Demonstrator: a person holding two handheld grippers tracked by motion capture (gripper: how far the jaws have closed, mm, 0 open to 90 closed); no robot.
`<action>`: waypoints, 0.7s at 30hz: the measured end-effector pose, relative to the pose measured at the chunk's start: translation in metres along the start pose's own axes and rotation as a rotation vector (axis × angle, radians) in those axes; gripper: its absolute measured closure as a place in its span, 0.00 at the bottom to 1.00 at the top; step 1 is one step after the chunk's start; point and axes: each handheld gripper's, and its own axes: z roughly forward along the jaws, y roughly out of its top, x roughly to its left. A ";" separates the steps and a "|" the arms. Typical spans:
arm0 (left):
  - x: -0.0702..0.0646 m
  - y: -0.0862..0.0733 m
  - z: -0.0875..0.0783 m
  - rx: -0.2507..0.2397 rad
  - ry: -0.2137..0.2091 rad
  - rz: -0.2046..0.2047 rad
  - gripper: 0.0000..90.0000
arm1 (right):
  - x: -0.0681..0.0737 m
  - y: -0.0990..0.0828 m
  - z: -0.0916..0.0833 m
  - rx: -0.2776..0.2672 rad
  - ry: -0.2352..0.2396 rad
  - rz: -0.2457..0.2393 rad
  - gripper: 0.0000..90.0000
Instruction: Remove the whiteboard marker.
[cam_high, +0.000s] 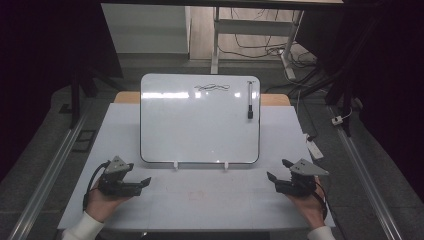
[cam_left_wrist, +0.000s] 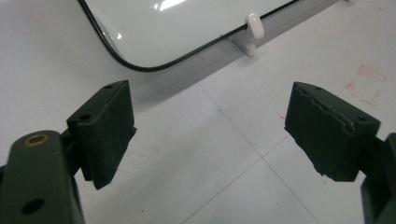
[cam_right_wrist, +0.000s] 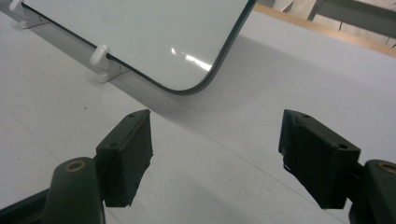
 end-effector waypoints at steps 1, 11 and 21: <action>0.001 0.000 0.000 -0.001 0.000 0.000 0.18 | 0.001 0.000 0.000 0.000 -0.003 -0.003 0.29; 0.002 0.001 0.001 0.003 -0.008 -0.008 0.18 | 0.008 0.030 0.005 -0.033 -0.027 -0.022 0.35; 0.003 -0.001 0.005 0.017 -0.015 0.003 0.17 | -0.006 0.128 0.052 -0.043 -0.114 0.008 0.45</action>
